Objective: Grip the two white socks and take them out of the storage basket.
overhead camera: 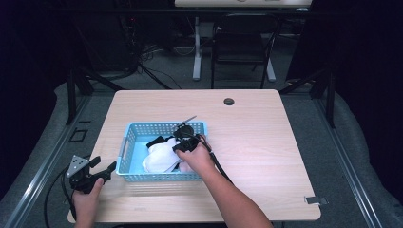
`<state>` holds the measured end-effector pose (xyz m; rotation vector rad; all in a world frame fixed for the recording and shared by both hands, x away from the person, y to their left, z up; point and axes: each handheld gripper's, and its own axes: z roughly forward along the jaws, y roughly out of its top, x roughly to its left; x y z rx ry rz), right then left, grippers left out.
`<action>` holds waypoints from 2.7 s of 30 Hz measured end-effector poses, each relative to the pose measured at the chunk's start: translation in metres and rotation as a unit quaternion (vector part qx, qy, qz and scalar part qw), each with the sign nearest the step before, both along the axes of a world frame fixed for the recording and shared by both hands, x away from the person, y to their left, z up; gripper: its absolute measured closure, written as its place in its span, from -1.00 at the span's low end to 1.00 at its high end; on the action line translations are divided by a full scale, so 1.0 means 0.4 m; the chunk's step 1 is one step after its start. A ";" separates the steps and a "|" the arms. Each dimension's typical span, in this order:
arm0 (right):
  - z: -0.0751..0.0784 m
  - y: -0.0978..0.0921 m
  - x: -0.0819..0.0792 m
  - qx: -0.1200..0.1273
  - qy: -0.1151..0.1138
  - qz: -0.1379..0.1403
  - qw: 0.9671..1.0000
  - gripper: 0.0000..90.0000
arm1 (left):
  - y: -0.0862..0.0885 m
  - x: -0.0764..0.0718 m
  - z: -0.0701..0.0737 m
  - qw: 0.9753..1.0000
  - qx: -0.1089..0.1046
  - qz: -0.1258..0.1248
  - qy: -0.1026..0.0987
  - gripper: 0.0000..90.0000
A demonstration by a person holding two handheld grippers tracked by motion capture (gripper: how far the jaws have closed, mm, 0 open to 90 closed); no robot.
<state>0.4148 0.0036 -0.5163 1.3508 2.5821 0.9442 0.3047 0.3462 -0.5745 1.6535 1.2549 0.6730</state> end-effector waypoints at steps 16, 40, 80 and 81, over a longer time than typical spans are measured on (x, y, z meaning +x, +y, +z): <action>0.034 -0.002 -0.044 0.023 -0.052 0.025 0.998 0.95 | 0.000 0.000 0.000 1.000 -0.001 0.001 -0.001 -0.45; 0.183 -0.051 -0.185 0.152 -0.247 0.028 0.956 0.96 | -0.002 0.000 0.000 1.000 0.002 -0.001 0.001 -0.45; 0.232 -0.386 -0.341 0.143 -0.309 -0.071 0.938 0.97 | -0.007 -0.001 -0.001 1.000 0.005 -0.002 0.003 -0.45; 0.228 -0.395 -0.344 0.143 -0.309 -0.075 0.937 0.97 | -0.007 -0.001 -0.001 1.000 0.006 -0.001 0.003 -0.45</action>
